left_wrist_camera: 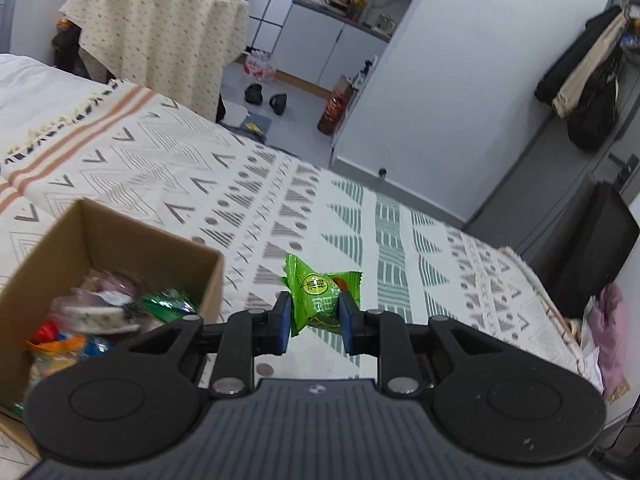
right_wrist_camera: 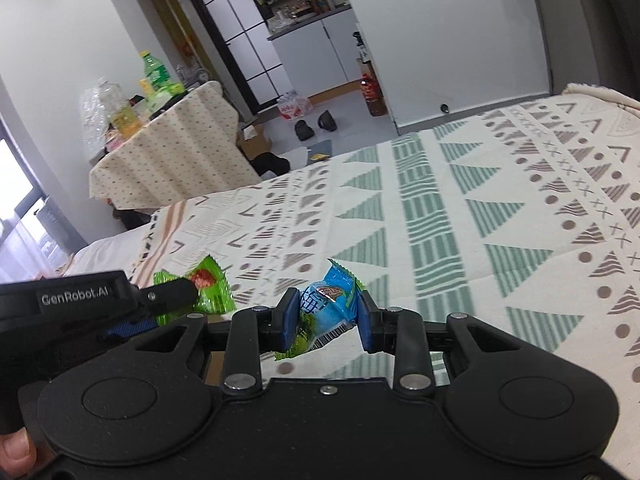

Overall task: Organize snacks
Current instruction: 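Carry green candy with left tool into the box while right tool drops blue packet there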

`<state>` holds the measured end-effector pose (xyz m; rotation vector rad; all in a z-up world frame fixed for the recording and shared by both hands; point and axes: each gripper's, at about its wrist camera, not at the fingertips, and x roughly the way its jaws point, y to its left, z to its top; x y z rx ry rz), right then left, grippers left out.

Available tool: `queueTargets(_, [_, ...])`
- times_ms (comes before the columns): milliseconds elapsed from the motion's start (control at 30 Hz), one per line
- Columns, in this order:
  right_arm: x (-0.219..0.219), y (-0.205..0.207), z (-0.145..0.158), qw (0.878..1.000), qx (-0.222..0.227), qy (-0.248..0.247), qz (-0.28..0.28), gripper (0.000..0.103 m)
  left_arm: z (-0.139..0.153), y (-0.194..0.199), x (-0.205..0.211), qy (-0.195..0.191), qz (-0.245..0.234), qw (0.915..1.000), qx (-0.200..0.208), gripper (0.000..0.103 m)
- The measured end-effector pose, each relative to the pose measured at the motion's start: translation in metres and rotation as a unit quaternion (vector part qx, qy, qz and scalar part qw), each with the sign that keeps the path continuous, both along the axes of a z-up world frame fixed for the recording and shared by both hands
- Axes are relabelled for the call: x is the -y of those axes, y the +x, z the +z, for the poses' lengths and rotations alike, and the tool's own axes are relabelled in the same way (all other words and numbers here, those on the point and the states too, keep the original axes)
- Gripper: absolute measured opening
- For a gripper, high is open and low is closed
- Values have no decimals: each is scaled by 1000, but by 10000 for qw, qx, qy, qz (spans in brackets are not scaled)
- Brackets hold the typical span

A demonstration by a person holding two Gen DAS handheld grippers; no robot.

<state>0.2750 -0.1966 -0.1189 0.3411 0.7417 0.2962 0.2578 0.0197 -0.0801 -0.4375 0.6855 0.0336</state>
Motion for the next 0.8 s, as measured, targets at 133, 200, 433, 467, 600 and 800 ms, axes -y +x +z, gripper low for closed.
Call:
queueTargets(133, [-19,-3,7,9999,52,-21,130,30,9,-7,-17,-49,208,9997,116,23])
queueTargets(200, [-28,-4,11,9998,79,-26,174,30,14,-10,-26,-50,319,9993,170,23])
queueTargets(433, [-61,-6,22,9992,174,-61,364,30,20,-21,-62,-42,746,9969,259,23])
queueTargets(467, [-66,-7,23,9989,198,-80,407,30,20,-22,-67,-49,798,9965,249,23])
queueTargets(600, [-88,-8,29,9980,264,-133,560,30,18,-24,-86,-118,982,9948,237,23])
queueTargets(800, [-117,-5,30,9969,290,-142,725,30,12,-27,-110,-187,1212,9923,163,24])
